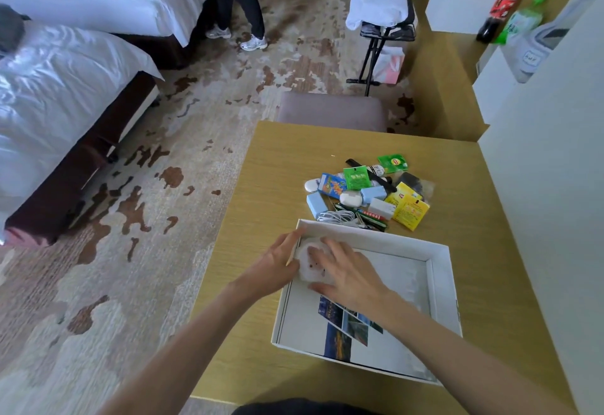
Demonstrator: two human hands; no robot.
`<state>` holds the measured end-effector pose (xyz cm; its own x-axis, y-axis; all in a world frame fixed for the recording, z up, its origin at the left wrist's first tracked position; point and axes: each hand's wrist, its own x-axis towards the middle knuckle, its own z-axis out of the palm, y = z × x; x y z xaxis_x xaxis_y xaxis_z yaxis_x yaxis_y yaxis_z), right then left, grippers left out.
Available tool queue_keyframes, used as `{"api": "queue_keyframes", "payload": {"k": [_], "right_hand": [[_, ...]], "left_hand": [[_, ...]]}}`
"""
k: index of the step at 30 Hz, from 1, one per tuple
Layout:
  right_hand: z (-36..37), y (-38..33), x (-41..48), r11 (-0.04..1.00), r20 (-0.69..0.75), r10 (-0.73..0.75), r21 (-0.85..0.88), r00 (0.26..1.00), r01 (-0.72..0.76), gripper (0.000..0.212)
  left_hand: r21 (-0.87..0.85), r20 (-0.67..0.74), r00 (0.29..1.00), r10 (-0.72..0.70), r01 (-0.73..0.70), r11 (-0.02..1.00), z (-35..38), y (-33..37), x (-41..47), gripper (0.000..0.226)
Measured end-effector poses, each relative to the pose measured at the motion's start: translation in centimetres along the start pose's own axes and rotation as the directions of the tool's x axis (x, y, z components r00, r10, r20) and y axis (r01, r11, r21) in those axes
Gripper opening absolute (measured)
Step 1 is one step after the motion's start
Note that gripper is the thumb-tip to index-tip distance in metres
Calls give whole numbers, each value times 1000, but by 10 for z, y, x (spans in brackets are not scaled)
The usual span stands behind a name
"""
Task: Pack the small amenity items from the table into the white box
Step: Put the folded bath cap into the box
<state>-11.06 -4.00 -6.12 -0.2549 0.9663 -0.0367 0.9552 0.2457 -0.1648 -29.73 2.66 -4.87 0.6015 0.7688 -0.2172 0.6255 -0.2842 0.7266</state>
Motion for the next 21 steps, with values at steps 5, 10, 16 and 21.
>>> {"api": "queue_keyframes", "payload": {"k": [5,10,16,21], "right_hand": [[5,8,5,999,15,22,-26,1000,-22,61],[12,5,-1,999,-43,-4,-39,999,3,77],[25,6,-16,998,25,11,63,1000,-12,56],[31,4,-5,999,84,42,19,996,-44,75]], "left_hand": [[38,-29,1000,-7,8,999,-1,-2,1,73],[-2,-27,1000,-11,11,1000,1,-3,0,73],[-22,31,999,-23,24,999,-1,-3,3,79],[-39,35,999,-16,17,999,-1,-4,4,77]]}}
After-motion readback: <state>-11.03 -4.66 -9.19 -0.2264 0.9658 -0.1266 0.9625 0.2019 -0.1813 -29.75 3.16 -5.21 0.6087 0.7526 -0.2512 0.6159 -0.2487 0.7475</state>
